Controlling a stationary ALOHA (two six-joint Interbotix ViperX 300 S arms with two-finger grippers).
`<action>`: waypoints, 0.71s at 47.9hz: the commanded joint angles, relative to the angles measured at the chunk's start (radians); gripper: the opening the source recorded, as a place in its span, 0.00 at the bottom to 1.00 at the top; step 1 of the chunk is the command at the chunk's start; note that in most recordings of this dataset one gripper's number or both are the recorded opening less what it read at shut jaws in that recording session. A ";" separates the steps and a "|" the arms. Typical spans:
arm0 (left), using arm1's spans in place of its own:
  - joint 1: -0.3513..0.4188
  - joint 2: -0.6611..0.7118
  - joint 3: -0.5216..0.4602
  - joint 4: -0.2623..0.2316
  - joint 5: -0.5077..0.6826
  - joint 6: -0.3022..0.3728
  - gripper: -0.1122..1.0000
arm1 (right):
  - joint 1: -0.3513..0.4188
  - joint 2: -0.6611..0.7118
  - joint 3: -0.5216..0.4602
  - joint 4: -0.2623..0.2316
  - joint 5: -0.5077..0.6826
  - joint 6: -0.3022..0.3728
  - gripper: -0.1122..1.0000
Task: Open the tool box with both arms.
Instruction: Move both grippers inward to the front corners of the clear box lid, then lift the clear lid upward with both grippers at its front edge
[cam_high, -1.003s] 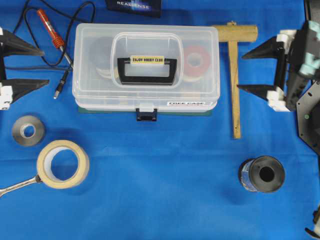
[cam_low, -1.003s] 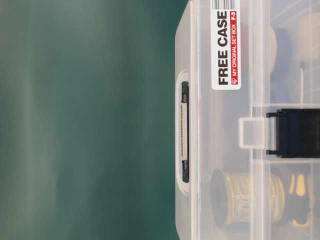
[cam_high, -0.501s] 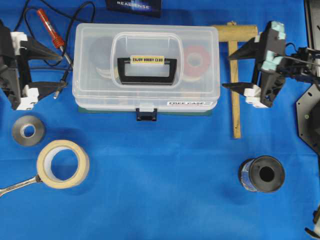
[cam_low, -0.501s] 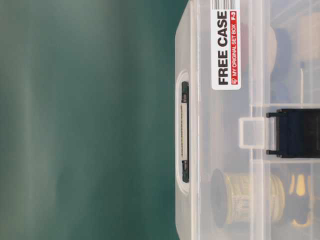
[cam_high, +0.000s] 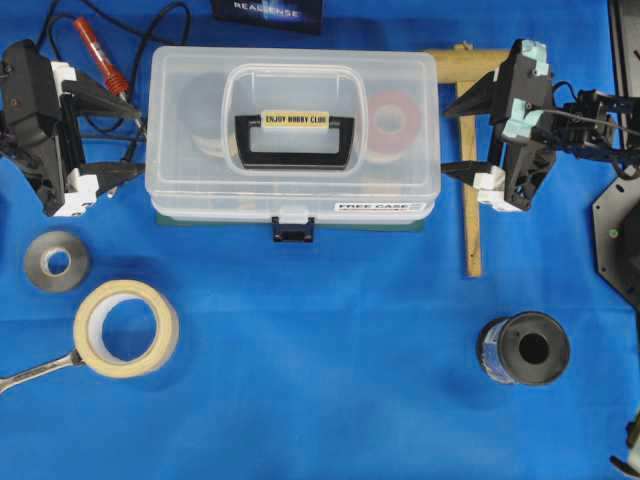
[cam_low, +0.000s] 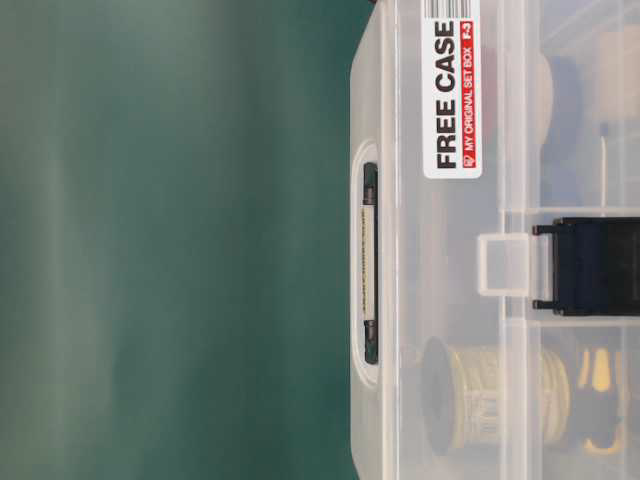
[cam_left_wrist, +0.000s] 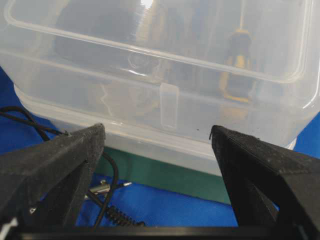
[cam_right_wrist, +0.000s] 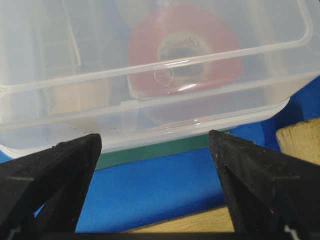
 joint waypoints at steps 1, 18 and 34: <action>-0.003 -0.017 -0.041 -0.003 -0.034 -0.005 0.92 | 0.000 -0.006 -0.055 0.003 -0.020 0.003 0.88; -0.003 -0.109 -0.048 -0.002 -0.035 -0.003 0.92 | 0.002 -0.074 -0.064 0.003 -0.015 0.002 0.88; 0.017 -0.144 -0.048 -0.002 -0.095 0.002 0.92 | 0.000 -0.163 -0.069 -0.014 -0.015 -0.002 0.88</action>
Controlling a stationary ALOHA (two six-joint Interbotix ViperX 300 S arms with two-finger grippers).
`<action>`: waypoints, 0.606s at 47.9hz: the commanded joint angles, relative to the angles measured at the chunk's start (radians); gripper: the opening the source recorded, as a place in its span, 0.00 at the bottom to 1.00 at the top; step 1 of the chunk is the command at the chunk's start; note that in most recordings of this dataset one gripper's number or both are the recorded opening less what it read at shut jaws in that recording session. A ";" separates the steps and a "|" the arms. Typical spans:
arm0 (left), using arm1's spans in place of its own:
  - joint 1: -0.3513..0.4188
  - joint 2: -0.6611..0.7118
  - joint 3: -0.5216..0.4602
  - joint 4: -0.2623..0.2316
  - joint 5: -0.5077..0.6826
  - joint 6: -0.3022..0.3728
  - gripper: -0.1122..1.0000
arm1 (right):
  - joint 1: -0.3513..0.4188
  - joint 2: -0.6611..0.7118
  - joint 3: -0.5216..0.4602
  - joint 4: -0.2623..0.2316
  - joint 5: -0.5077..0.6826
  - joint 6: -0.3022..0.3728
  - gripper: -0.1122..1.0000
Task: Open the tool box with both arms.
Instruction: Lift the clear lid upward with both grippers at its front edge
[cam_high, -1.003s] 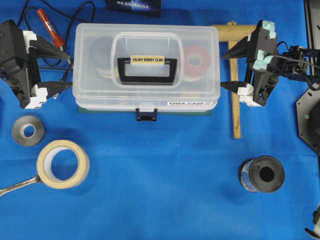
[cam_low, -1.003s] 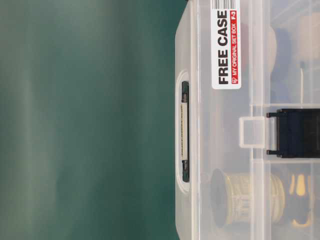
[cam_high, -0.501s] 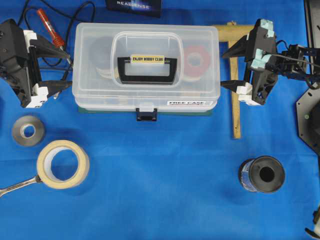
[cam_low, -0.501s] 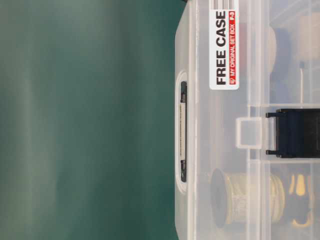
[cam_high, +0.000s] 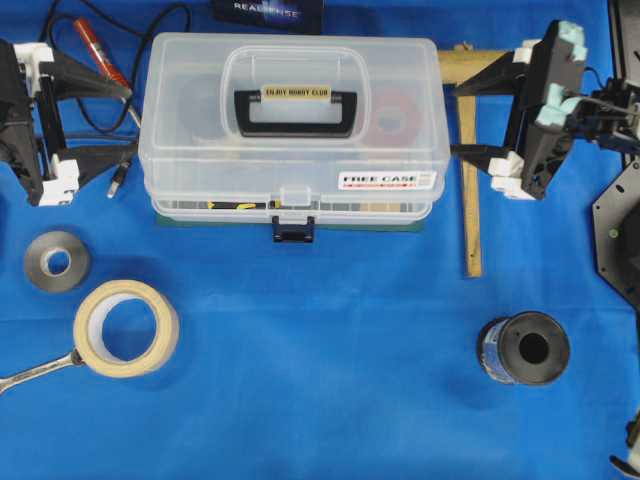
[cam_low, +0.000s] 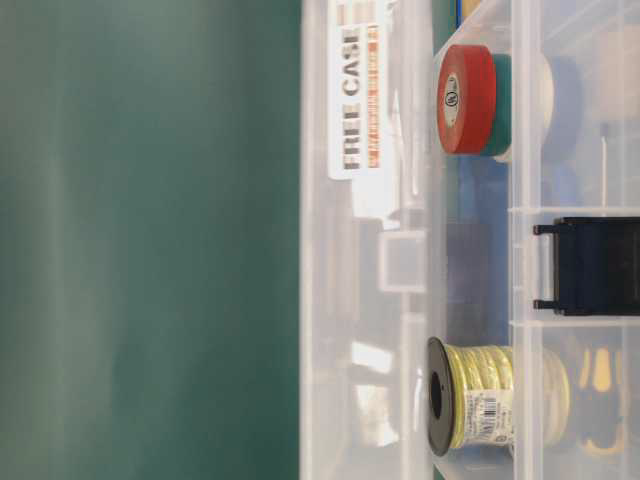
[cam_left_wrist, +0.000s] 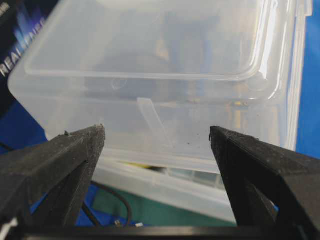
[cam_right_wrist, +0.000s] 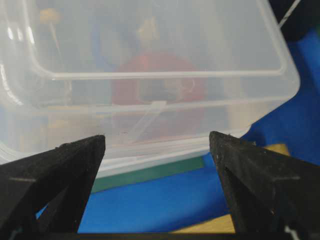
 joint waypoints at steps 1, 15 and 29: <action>0.003 -0.005 -0.049 -0.003 -0.060 -0.002 0.92 | 0.012 -0.029 -0.060 -0.002 -0.017 0.003 0.88; 0.035 -0.008 -0.049 -0.002 -0.089 0.026 0.92 | -0.002 -0.046 -0.066 -0.005 -0.023 0.002 0.88; 0.087 -0.006 -0.054 -0.003 -0.130 0.051 0.92 | -0.031 -0.044 -0.087 -0.021 -0.025 0.002 0.88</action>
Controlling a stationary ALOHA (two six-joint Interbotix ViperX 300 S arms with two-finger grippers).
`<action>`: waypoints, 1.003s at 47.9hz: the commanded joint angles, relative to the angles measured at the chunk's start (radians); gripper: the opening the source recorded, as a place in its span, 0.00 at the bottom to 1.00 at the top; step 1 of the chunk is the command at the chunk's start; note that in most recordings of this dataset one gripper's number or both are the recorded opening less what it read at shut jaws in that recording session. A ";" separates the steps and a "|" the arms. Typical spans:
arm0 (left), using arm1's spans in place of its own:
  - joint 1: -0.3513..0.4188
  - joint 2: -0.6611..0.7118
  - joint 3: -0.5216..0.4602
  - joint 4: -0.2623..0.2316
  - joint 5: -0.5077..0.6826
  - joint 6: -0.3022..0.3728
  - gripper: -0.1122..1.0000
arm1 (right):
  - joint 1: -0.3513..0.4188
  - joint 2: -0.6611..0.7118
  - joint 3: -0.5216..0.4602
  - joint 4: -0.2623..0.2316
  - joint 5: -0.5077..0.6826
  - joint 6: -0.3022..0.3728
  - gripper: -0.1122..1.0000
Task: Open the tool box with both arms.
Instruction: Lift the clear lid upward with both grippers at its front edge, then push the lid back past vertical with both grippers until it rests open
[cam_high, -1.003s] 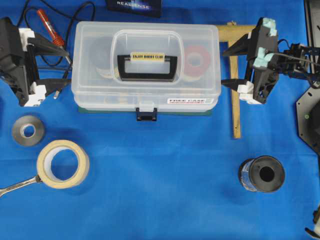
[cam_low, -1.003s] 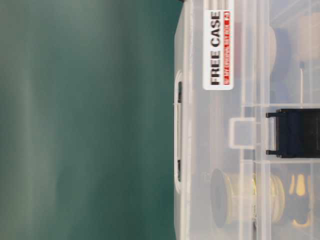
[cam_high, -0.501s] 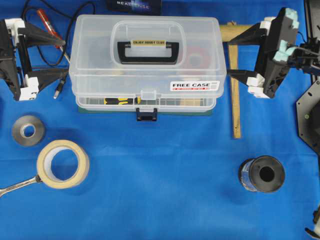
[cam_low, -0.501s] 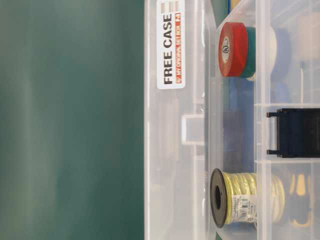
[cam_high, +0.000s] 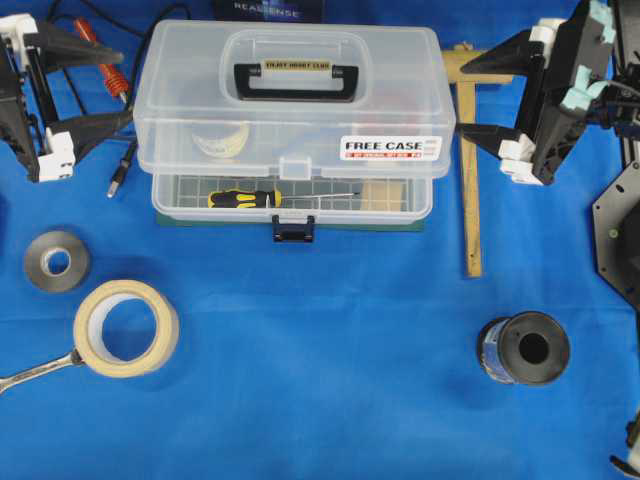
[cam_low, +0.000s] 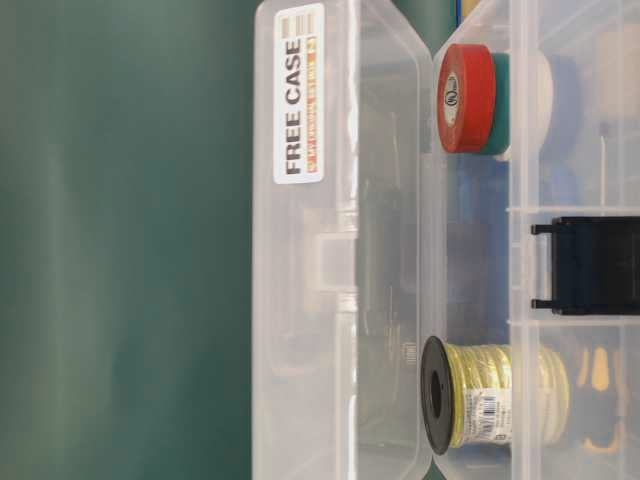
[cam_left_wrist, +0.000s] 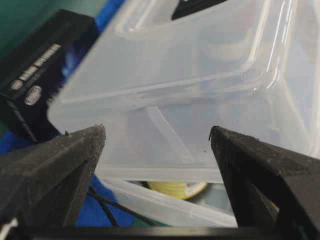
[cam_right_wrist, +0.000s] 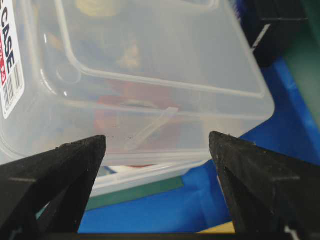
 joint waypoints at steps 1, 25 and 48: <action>0.012 0.006 -0.054 -0.003 -0.049 0.008 0.92 | 0.002 -0.002 -0.067 -0.003 -0.025 0.003 0.88; 0.100 0.046 -0.067 -0.003 -0.158 0.021 0.92 | -0.109 0.012 -0.078 -0.015 -0.077 0.003 0.88; 0.184 0.175 -0.126 -0.003 -0.187 0.057 0.92 | -0.207 0.075 -0.103 -0.015 -0.127 0.000 0.88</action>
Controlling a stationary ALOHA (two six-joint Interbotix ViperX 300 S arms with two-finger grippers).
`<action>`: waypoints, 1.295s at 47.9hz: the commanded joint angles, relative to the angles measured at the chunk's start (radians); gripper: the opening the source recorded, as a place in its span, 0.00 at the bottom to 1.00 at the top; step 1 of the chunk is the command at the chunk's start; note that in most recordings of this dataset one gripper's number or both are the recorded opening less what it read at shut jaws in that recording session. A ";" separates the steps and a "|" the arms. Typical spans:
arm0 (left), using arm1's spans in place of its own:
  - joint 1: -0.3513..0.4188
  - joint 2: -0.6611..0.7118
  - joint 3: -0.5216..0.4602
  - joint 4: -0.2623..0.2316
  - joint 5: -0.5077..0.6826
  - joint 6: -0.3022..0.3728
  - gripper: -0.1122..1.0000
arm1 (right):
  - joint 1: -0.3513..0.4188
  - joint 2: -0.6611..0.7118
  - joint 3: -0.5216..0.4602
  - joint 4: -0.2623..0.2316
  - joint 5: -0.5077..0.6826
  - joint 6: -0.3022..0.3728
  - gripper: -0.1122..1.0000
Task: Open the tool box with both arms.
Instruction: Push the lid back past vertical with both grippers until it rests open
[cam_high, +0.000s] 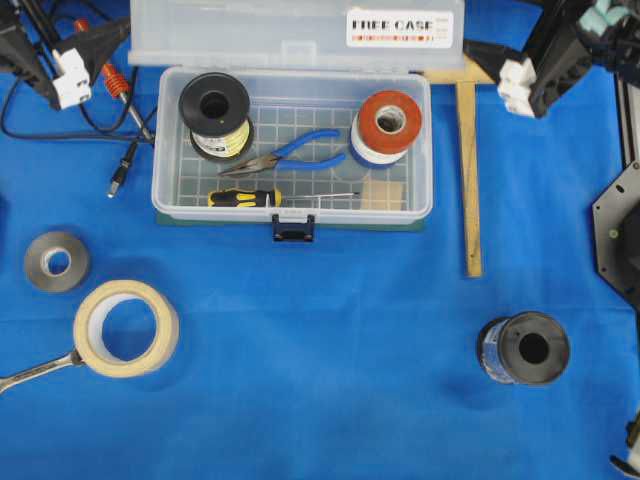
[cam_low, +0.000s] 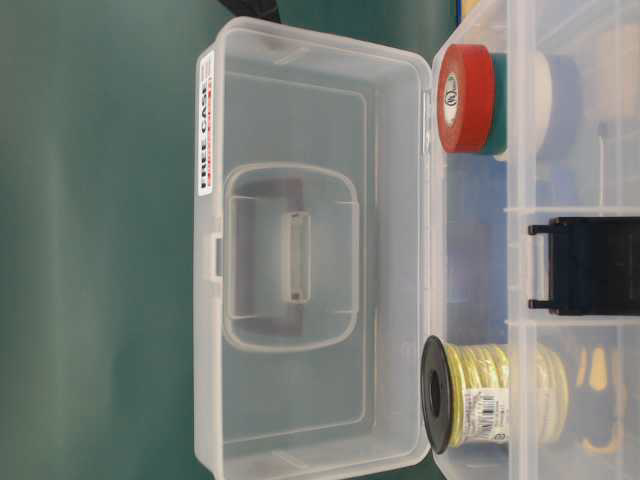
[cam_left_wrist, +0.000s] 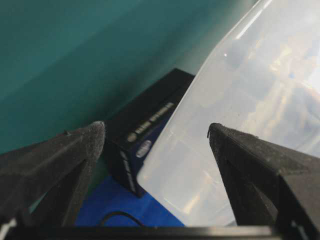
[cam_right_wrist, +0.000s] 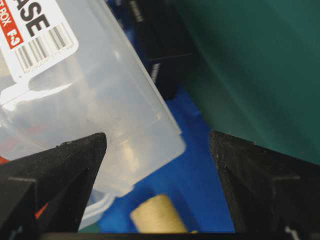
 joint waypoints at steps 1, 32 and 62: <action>-0.012 0.044 -0.055 0.006 -0.008 0.011 0.92 | 0.002 0.026 -0.046 0.003 -0.034 0.003 0.88; 0.130 0.163 -0.138 0.006 -0.005 0.034 0.92 | -0.153 0.173 -0.137 0.002 -0.035 -0.002 0.88; 0.175 0.213 -0.176 0.006 0.025 0.041 0.92 | -0.230 0.192 -0.143 -0.020 -0.029 -0.002 0.88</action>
